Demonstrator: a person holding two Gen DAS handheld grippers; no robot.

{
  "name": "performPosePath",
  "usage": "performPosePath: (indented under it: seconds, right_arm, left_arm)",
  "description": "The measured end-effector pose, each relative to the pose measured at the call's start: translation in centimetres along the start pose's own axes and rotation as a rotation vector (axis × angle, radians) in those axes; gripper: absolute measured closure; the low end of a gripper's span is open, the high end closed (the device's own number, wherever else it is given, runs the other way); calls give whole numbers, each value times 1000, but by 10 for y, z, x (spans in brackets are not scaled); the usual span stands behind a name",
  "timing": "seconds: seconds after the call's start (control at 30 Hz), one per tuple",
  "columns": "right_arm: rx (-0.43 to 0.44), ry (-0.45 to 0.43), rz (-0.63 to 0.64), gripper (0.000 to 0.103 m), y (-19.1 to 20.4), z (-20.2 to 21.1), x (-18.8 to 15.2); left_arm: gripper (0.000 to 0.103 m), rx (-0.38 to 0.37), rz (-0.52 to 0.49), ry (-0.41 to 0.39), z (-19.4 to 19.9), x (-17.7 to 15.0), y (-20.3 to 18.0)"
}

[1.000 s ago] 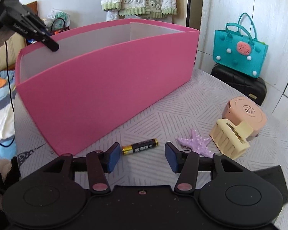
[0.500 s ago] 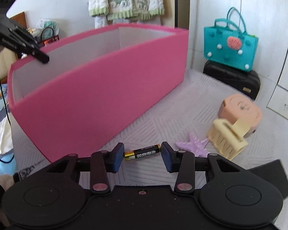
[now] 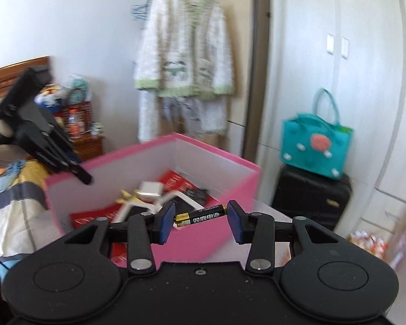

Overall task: Organize rigid objects
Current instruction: 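Carry the AA battery into the pink box and release it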

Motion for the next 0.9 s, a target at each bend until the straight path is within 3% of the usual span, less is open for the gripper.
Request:
performPosePath:
  seconds: [0.2,0.4,0.63,0.77,0.9]
  right_arm:
    - [103,51,102,55,23,-35,20]
    - [84,209,215,55,24,-81,26]
    - [92,351,300,56,17,-111,27]
    - [112,350,303,56,13,-118,27]
    - [93,238,188,56,-4,-100,34]
  left_arm:
    - [90,14,-24,1,0,-1,-5]
    - [89,-34,14,31,0,5,6]
    - [90,-21,29,46,-1,6,3]
    - [90,10,20,53,-2,10,-2]
    - [90,19,53,59,-2,12,-1]
Point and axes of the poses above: each gripper's, at about its wrist camera, not at the fingertips, and z roughly against the way its jaws point, y to its left, x to its top, the point moved 3 cm from there along -z, roughly the way its jaws point, and after that the axes turned 6 degrees about z, right-handed, at the moved point
